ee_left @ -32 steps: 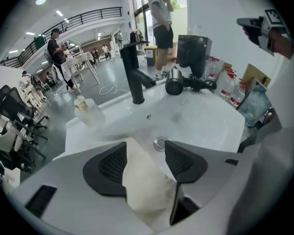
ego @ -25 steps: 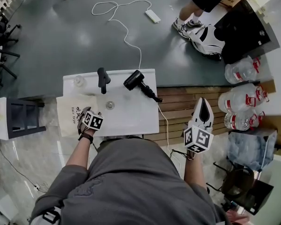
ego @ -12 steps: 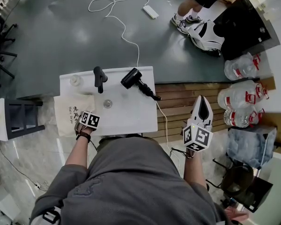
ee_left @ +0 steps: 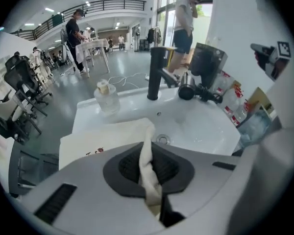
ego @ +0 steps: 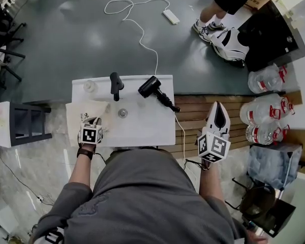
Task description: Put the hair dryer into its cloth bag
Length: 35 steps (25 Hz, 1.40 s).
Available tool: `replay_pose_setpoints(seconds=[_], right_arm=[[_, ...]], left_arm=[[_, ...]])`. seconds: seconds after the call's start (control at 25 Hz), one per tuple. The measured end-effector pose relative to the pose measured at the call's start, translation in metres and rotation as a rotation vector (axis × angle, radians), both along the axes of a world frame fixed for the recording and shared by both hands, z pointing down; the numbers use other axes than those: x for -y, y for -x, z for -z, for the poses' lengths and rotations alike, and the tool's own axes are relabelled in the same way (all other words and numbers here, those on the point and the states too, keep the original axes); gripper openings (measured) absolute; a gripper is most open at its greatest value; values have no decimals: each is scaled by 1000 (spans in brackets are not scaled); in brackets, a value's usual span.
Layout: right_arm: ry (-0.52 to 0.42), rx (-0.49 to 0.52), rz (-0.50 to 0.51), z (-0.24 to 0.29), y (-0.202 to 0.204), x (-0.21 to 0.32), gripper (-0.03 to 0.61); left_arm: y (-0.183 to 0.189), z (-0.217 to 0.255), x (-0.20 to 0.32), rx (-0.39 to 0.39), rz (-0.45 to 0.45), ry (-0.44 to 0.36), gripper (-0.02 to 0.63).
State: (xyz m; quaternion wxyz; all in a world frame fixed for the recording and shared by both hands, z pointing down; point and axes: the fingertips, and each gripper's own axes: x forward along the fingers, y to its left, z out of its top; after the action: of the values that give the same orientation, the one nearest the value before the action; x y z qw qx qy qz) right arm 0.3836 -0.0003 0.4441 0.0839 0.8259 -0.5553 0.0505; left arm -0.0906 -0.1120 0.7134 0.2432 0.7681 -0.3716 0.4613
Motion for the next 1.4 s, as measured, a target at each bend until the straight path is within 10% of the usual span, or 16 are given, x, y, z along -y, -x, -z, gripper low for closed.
replay_pose_setpoints(seconds=[0.44, 1.24, 1.4], right_arm=[[-55, -4, 71, 17, 32, 22, 2], [-93, -18, 184, 31, 62, 42, 3], [-33, 18, 308, 18, 81, 59, 91]], left_arm=[[-7, 111, 1, -301, 20, -164, 17], [-16, 163, -8, -536, 60, -194, 18], [-19, 166, -9, -545, 60, -192, 18]])
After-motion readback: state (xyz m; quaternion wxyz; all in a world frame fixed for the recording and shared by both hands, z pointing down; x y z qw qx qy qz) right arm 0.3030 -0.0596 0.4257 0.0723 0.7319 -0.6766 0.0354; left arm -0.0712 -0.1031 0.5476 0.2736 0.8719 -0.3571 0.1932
